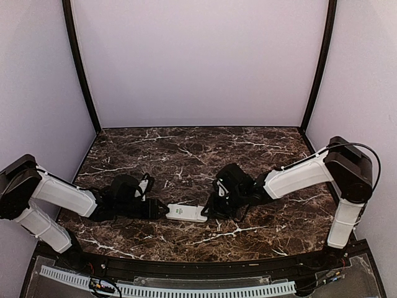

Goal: Load the batteries into the remote control
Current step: Load the battery cover onto the remote control without the battery cover.

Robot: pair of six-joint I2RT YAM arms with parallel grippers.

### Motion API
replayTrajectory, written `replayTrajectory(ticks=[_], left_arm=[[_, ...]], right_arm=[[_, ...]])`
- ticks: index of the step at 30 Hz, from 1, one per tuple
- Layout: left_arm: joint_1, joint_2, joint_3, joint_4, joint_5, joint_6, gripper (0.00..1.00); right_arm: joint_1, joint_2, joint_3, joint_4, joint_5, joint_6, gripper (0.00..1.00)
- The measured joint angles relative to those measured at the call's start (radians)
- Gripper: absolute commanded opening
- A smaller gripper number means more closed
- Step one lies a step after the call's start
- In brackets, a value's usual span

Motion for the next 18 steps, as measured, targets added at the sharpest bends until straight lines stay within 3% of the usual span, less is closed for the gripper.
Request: replayTrajectory(ticks=[12, 18], left_arm=[[0.0, 0.001, 0.0, 0.001, 0.003, 0.0, 0.53], [0.0, 0.001, 0.0, 0.002, 0.004, 0.0, 0.53]], right_arm=[[0.019, 0.022, 0.054, -0.081, 0.026, 0.0, 0.28], [0.021, 0.022, 0.061, -0.1, 0.04, -0.005, 0.36]])
